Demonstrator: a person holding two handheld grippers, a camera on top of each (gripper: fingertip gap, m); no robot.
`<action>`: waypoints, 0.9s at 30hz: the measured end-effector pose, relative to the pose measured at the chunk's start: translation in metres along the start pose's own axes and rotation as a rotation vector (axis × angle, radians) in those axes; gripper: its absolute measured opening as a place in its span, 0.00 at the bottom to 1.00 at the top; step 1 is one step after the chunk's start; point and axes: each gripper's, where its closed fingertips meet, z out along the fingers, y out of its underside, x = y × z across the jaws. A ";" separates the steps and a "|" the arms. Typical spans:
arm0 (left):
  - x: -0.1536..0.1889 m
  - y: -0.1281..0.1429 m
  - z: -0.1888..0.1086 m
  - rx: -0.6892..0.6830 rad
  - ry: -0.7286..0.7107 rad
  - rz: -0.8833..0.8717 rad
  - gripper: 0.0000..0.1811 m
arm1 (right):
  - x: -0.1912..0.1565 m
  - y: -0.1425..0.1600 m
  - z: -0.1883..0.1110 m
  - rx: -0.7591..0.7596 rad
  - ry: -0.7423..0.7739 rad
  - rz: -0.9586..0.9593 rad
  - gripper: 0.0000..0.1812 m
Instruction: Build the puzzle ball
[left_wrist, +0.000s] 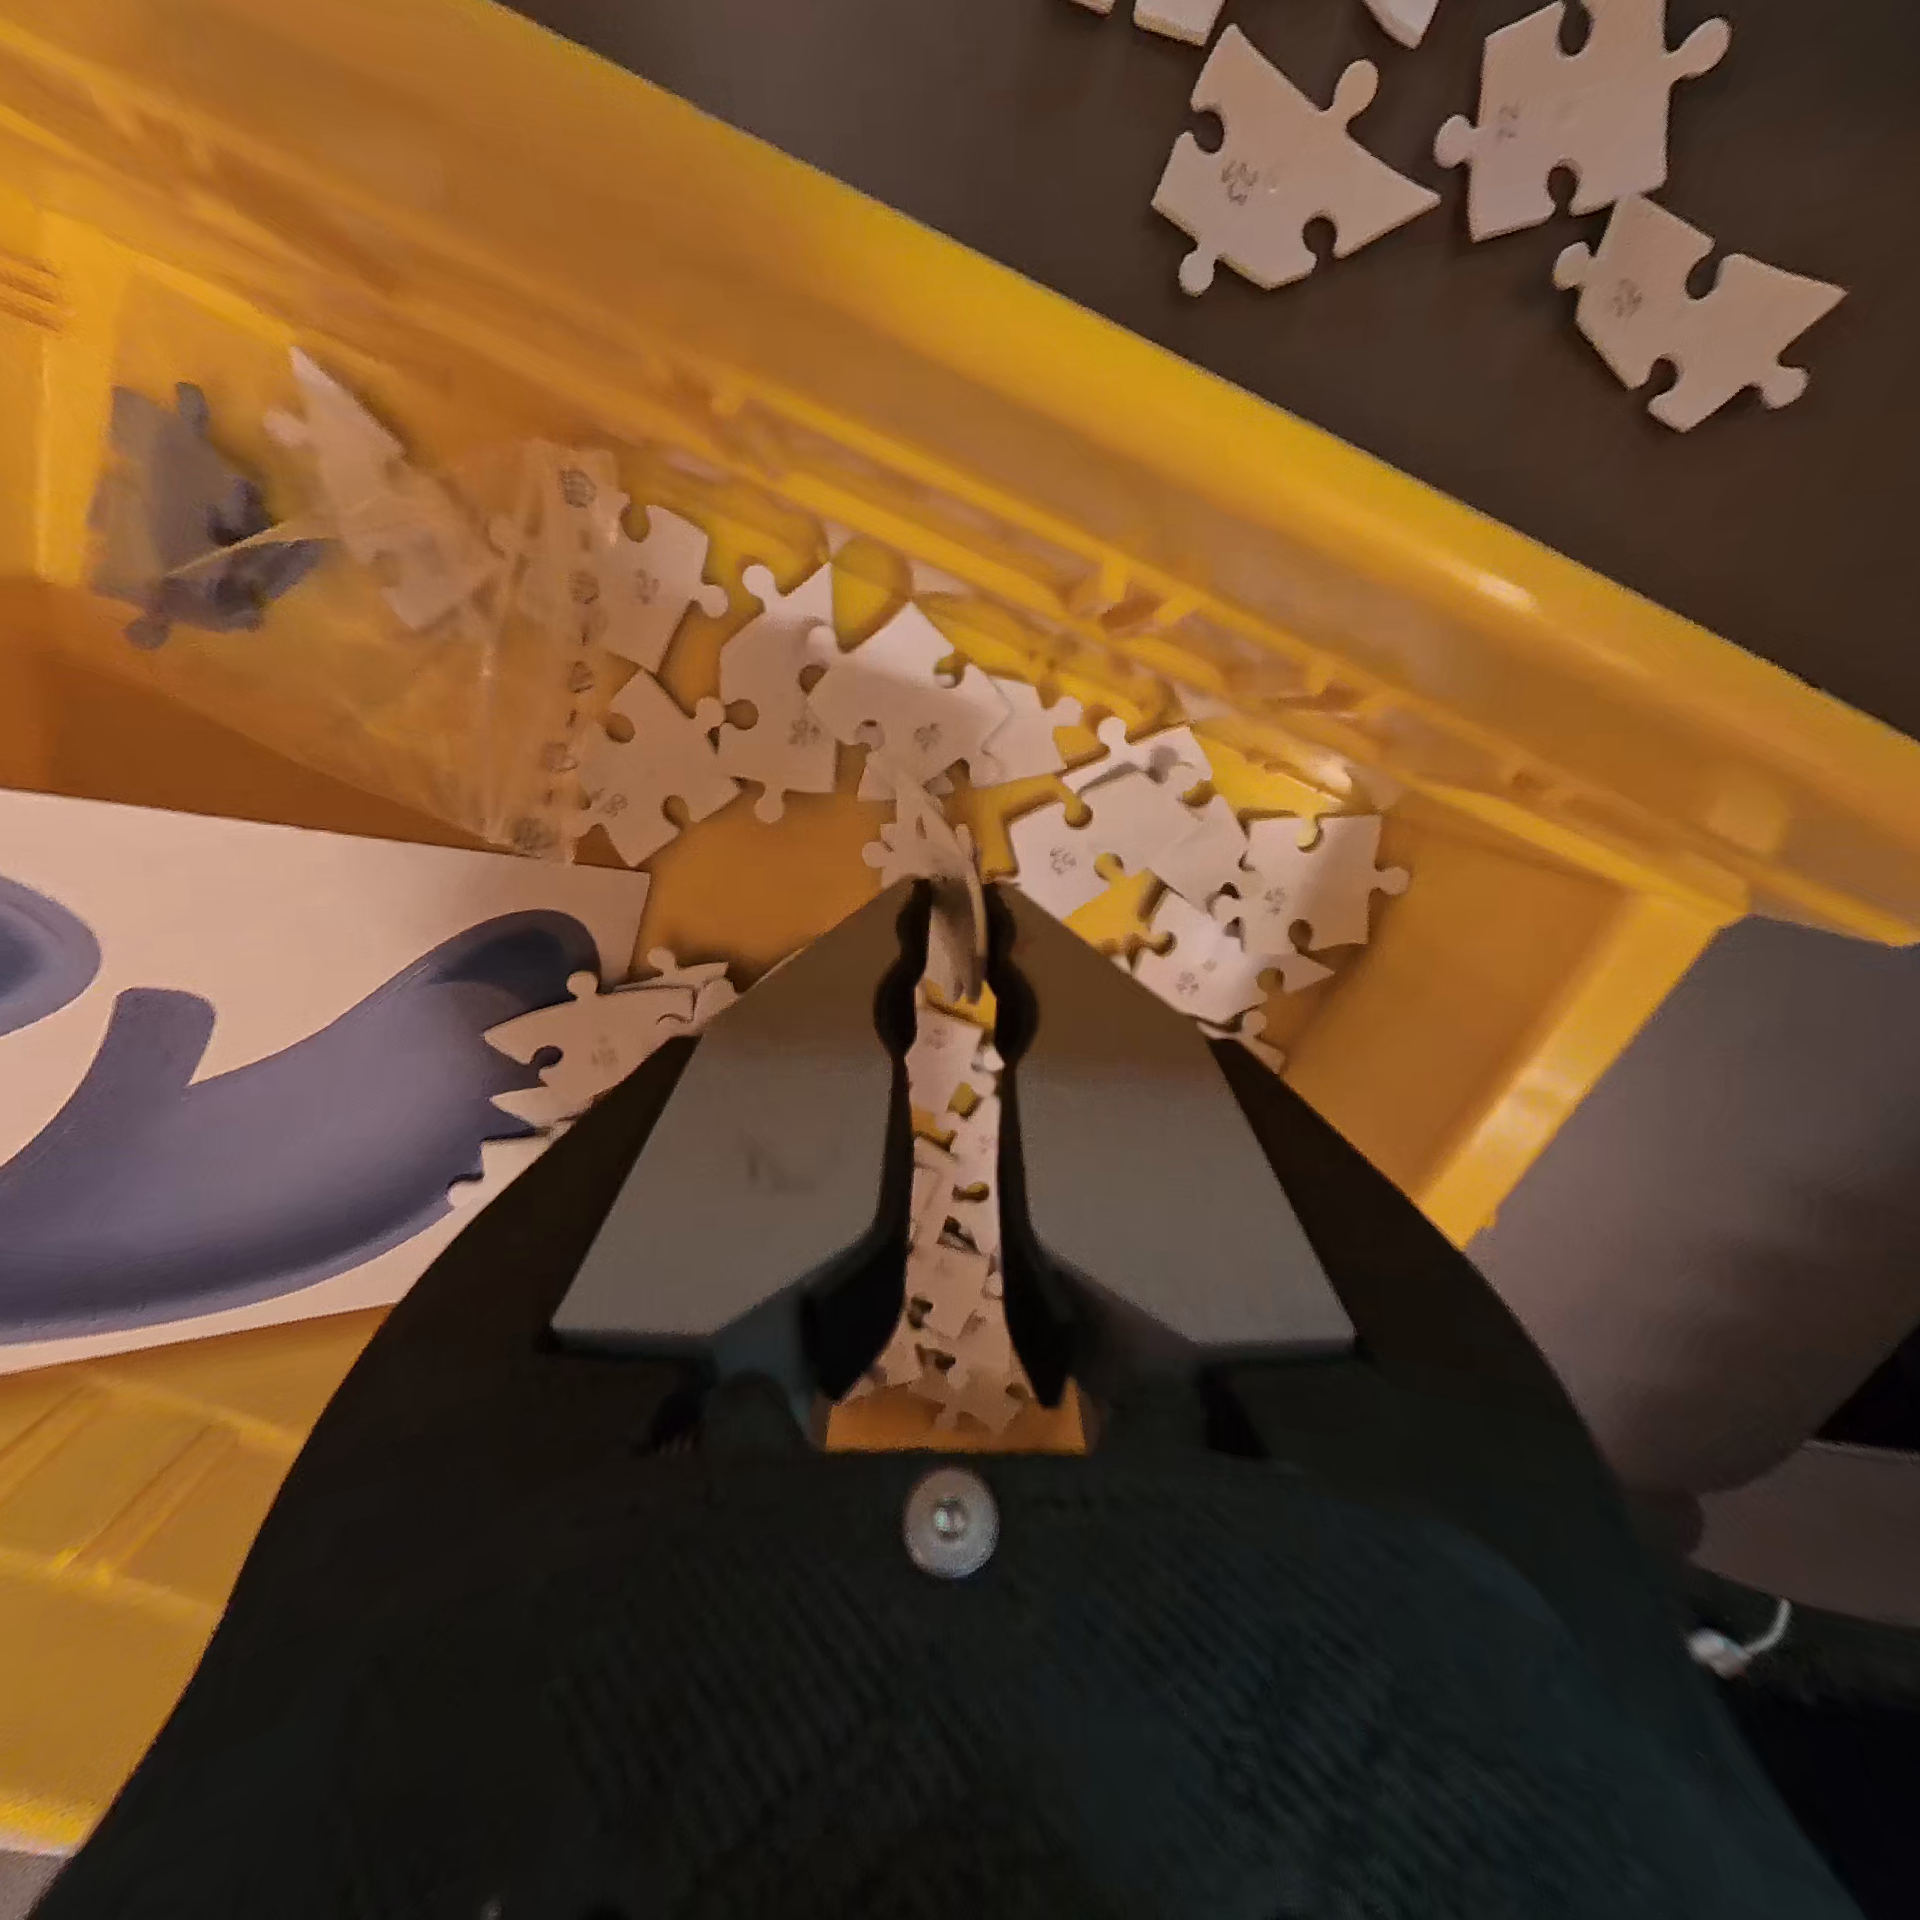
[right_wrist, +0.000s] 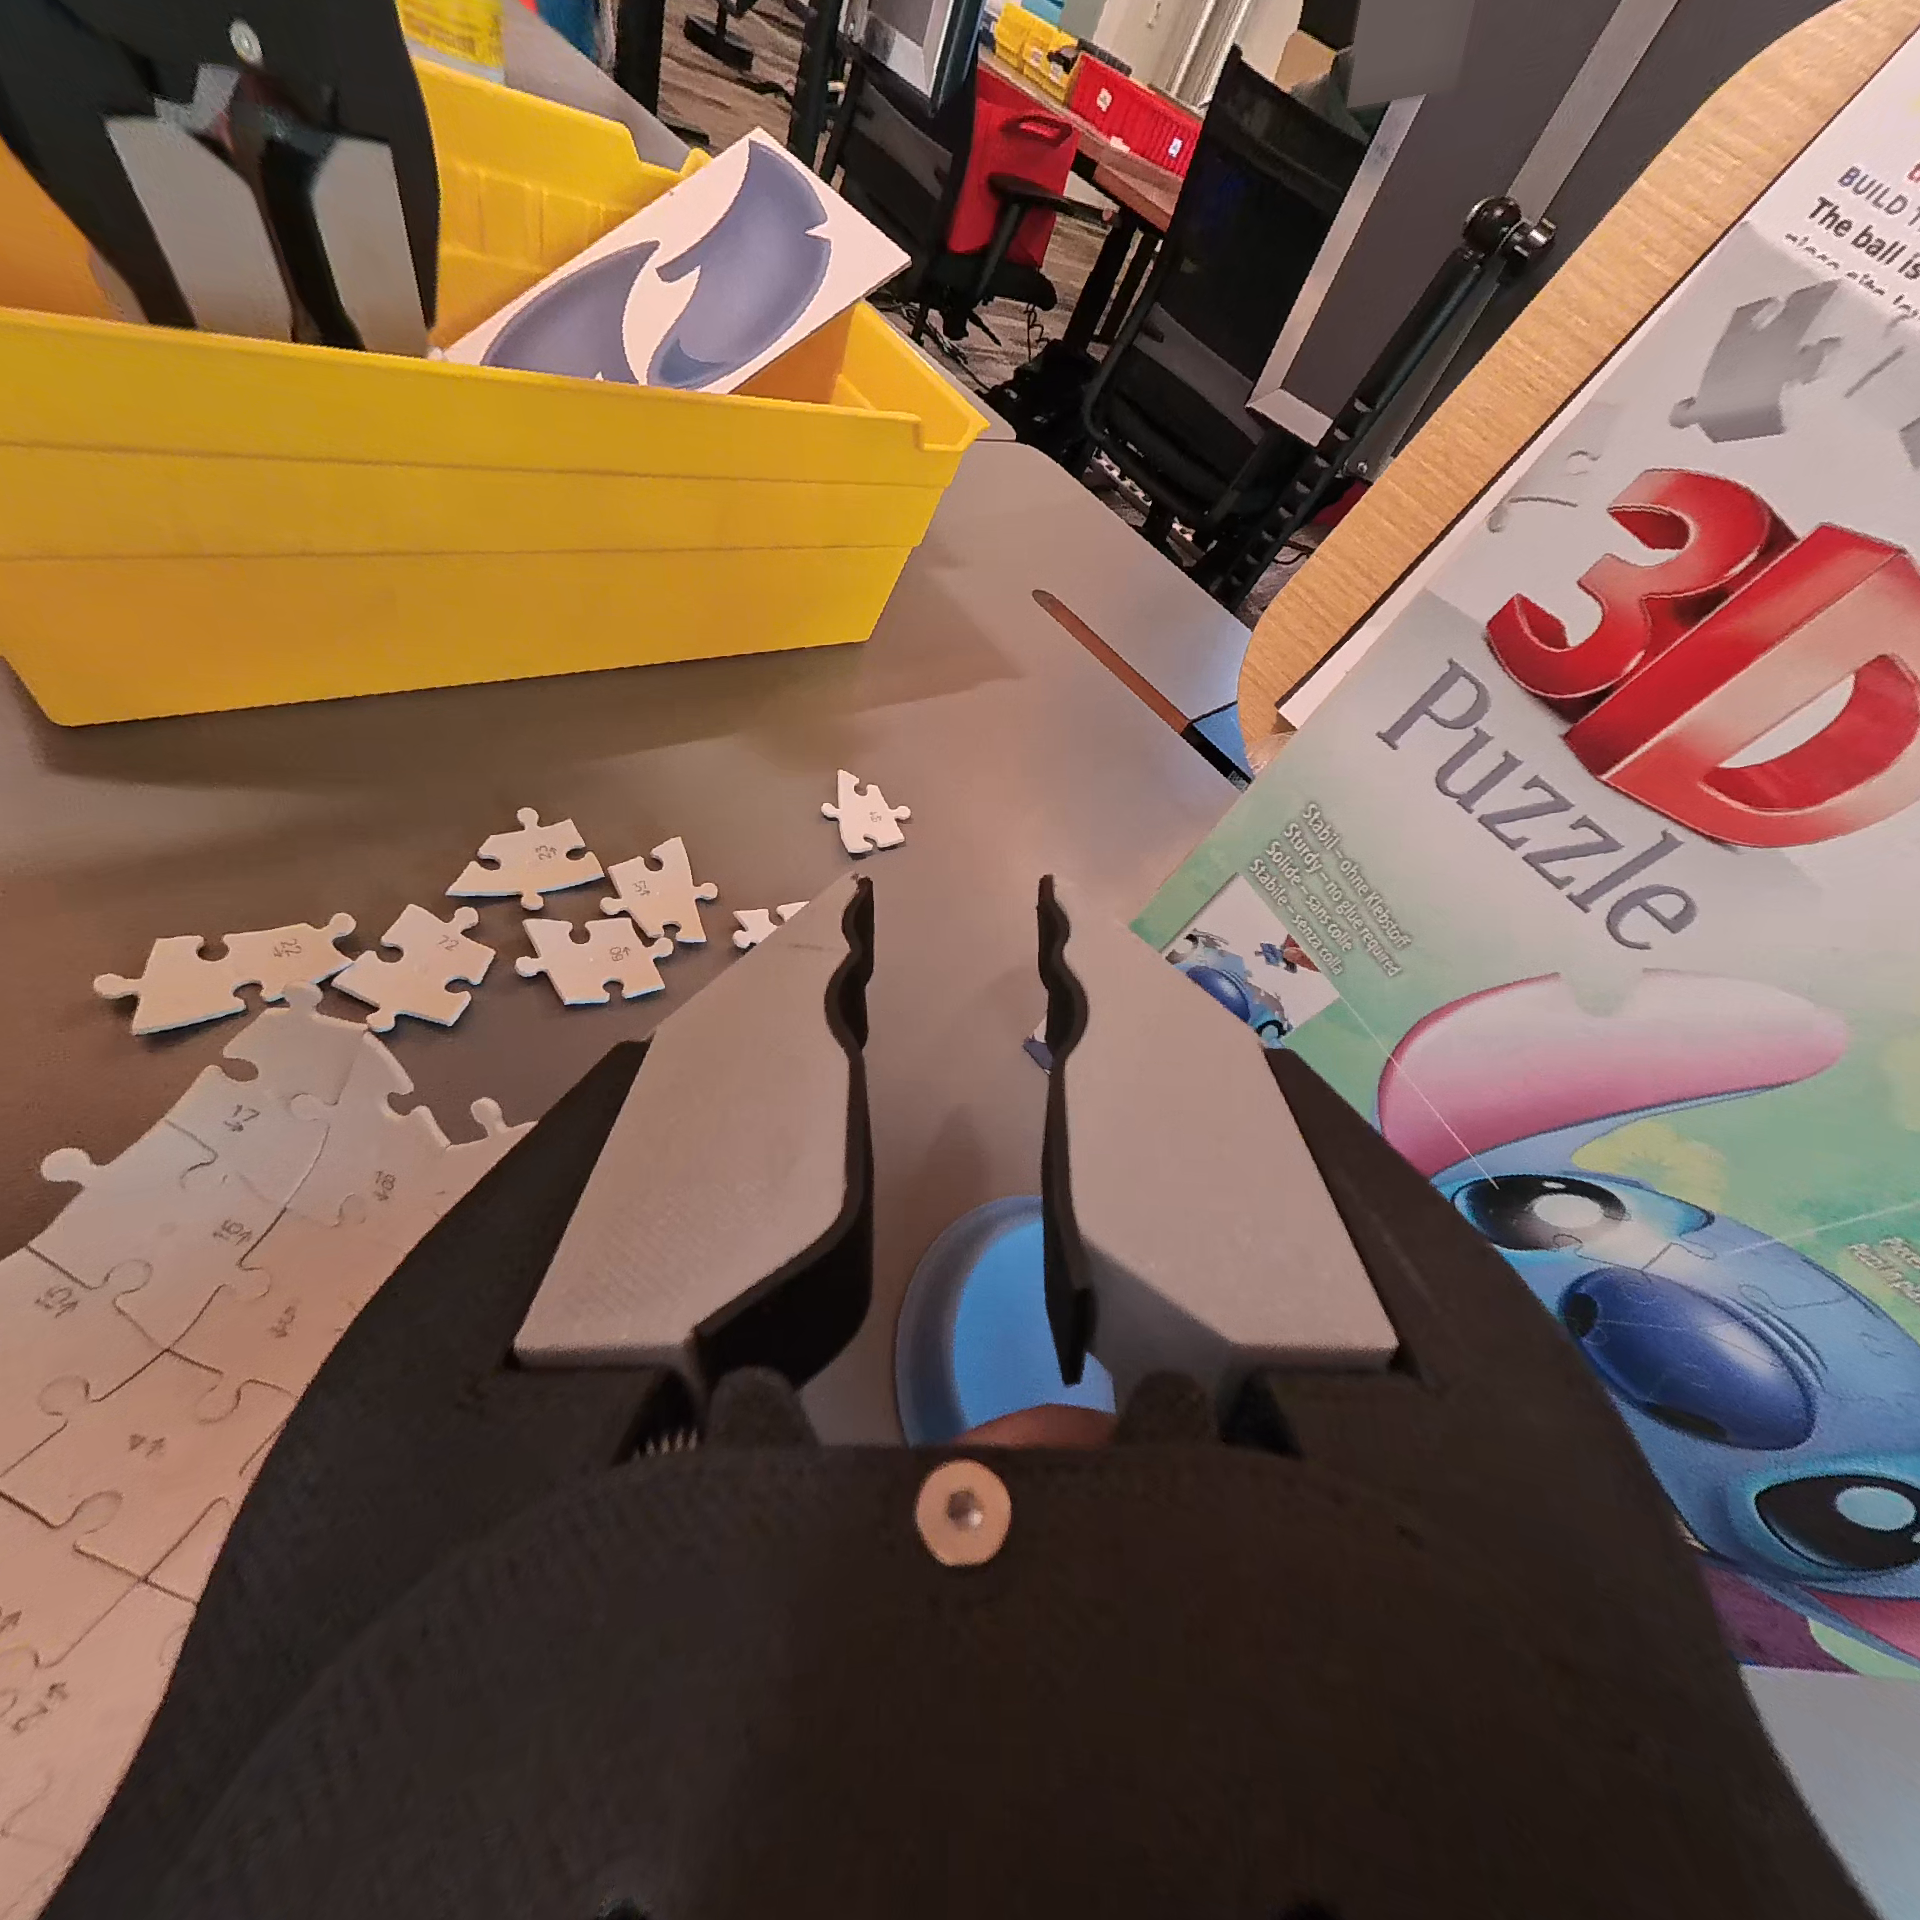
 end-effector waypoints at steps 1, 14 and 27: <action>-0.002 0.000 -0.004 0.013 -0.003 -0.004 0.03 | 0.000 0.000 0.000 -0.001 -0.002 0.000 0.16; -0.013 0.008 -0.002 0.003 0.011 -0.046 0.04 | -0.001 0.002 0.001 -0.008 -0.003 -0.001 0.15; -0.021 0.002 0.008 -0.003 -0.071 -0.017 0.13 | -0.001 0.001 0.001 -0.005 -0.004 -0.003 0.15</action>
